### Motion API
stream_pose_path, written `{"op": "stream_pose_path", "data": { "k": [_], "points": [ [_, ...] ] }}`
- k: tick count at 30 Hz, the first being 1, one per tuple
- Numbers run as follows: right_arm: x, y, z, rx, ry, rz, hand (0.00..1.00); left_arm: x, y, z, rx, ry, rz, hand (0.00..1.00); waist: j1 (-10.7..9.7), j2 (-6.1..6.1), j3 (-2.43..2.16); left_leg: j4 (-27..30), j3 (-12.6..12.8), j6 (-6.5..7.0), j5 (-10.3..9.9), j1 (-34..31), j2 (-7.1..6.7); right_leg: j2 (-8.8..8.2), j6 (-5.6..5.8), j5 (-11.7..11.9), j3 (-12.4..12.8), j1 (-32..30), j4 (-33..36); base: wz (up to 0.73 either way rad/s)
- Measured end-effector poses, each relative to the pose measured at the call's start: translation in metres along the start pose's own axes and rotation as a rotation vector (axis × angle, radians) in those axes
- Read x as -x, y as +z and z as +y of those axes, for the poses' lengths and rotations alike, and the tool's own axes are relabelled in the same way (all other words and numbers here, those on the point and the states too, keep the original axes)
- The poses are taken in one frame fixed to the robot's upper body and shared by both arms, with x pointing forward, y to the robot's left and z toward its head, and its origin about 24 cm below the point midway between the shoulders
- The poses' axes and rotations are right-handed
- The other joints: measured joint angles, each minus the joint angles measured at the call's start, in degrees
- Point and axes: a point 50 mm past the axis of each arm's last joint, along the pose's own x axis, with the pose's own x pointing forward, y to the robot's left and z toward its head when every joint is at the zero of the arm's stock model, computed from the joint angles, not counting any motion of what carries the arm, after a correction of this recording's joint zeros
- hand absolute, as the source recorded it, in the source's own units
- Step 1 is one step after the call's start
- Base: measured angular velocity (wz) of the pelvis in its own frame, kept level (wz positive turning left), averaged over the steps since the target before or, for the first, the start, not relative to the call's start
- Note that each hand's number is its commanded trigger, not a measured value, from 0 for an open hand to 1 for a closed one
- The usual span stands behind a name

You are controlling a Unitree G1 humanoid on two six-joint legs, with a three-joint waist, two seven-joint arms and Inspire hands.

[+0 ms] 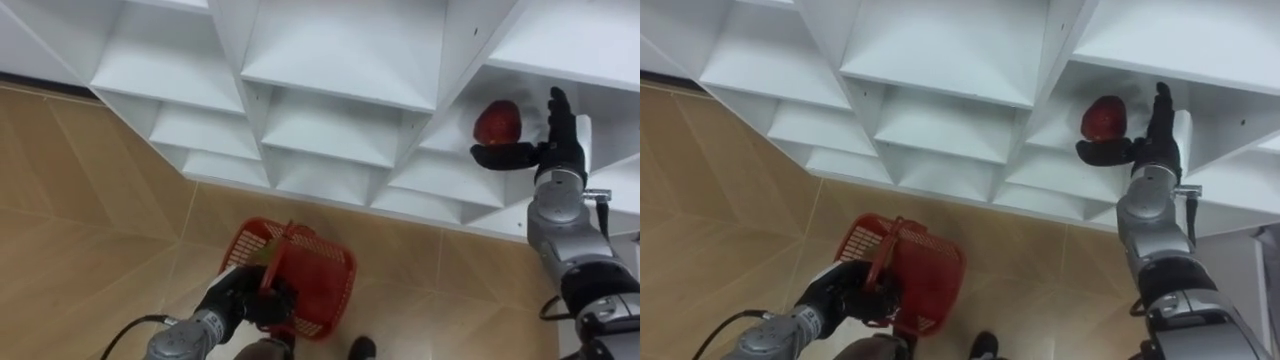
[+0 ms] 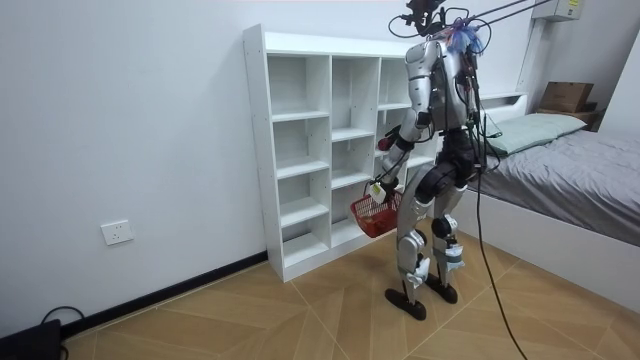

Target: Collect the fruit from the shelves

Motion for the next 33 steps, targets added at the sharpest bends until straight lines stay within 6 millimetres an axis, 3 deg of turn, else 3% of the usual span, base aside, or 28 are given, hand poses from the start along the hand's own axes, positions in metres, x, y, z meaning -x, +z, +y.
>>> {"op": "stream_pose_path", "data": {
  "k": [4,5,6,7,10,16,20,25,28,29,31,32,33],
  "points": [
    [-0.0002,0.0006,0.0,-0.014,-0.008,0.004,0.0,-0.0004,-0.0015,-0.0016,0.008,-0.004,0.014,1.0,0.1,0.17,0.06,-0.1,0.0,0.0,0.0,0.0,0.0,0.0,0.0,0.0,-0.1,0.0,0.0,0.0],
    [-0.0005,0.0013,-0.0002,-0.014,-0.013,0.002,0.29,-0.0005,-0.0018,-0.0024,0.016,-0.006,0.016,1.0,0.1,0.2,0.05,-0.1,0.0,0.0,0.0,0.0,0.0,-0.01,0.0,0.0,-0.1,0.0,0.0,0.0],
    [-0.0006,0.0017,-0.0002,-0.014,-0.014,0.001,0.46,-0.0006,-0.0019,-0.0026,0.017,-0.007,0.016,1.0,0.1,0.21,0.05,-0.1,0.0,0.0,0.0,0.0,0.0,-0.01,0.0,0.0,-0.1,0.0,0.0,0.0],
    [-0.001,0.0029,0.0,-0.015,-0.014,-0.002,0.47,-0.0006,-0.002,-0.0027,0.018,-0.006,0.018,1.0,0.1,0.22,0.06,-0.1,0.0,0.0,0.0,0.0,0.01,-0.01,0.0,0.0,-0.2,0.0,0.0,0.0],
    [-0.002,0.0062,0.0005,-0.015,-0.014,-0.011,0.22,-0.0006,-0.0025,-0.0029,0.019,-0.004,0.02,1.0,0.1,0.36,0.12,-0.1,-0.1,0.0,0.0,0.0,0.02,-0.03,0.0,0.0,-0.2,0.0,0.0,0.0],
    [-0.0013,0.0073,0.0025,0.013,-0.017,-0.024,0.21,-0.0008,-0.0055,-0.0076,0.021,-0.01,0.029,1.0,0.1,0.54,0.09,0.0,-0.1,-0.01,0.0,-0.1,0.02,-0.02,0.0,0.0,-0.3,0.0,0.0,0.0],
    [-0.0013,0.0072,0.0026,0.014,-0.016,-0.025,0.13,-0.0009,-0.005,-0.0073,0.022,-0.009,0.027,1.0,0.2,0.56,0.08,0.1,-0.1,-0.01,0.0,-0.1,0.03,-0.04,0.0,0.0,-0.3,0.0,0.1,0.0],
    [-0.0013,0.0071,0.0026,0.015,-0.016,-0.025,0.15,-0.001,-0.0045,-0.0072,0.021,-0.009,0.026,1.0,0.2,0.56,0.08,0.1,-0.1,-0.01,0.0,-0.1,0.04,-0.04,0.0,0.0,-0.3,0.0,0.1,0.0],
    [-0.0013,0.0072,0.0026,0.013,-0.015,-0.024,0.1,-0.0013,-0.0039,-0.0075,0.021,-0.01,0.025,1.0,0.2,0.56,0.07,0.1,-0.1,-0.01,0.0,-0.1,0.04,-0.05,-0.01,0.0,-0.3,0.0,0.1,0.0],
    [-0.0012,0.0072,0.0027,0.014,-0.015,-0.024,0.14,-0.0015,-0.0036,-0.0077,0.02,-0.011,0.024,1.0,0.2,0.56,0.07,0.2,-0.1,0.0,0.0,-0.1,0.04,-0.05,-0.01,0.0,-0.3,0.0,0.1,0.0],
    [-0.0012,0.0072,0.0028,0.015,-0.014,-0.025,0.54,-0.0016,-0.0033,-0.0077,0.019,-0.011,0.023,1.0,0.2,0.57,0.07,0.2,-0.1,0.0,0.0,-0.1,0.04,-0.05,-0.01,0.0,-0.3,0.0,0.1,0.0],
    [-0.0012,0.0071,0.0029,0.015,-0.014,-0.025,0.93,-0.0016,-0.0034,-0.0076,0.019,-0.011,0.024,1.0,0.1,0.57,0.07,0.2,-0.1,0.0,0.0,-0.1,0.04,-0.05,-0.01,0.0,-0.3,0.0,0.1,0.0],
    [-0.0012,0.0071,0.0029,0.015,-0.014,-0.025,1.0,-0.0016,-0.0034,-0.0076,0.02,-0.011,0.024,1.0,0.1,0.57,0.07,0.2,-0.1,0.0,0.0,-0.1,0.04,-0.05,-0.01,0.0,-0.3,0.0,0.1,0.0]
  ]
}}
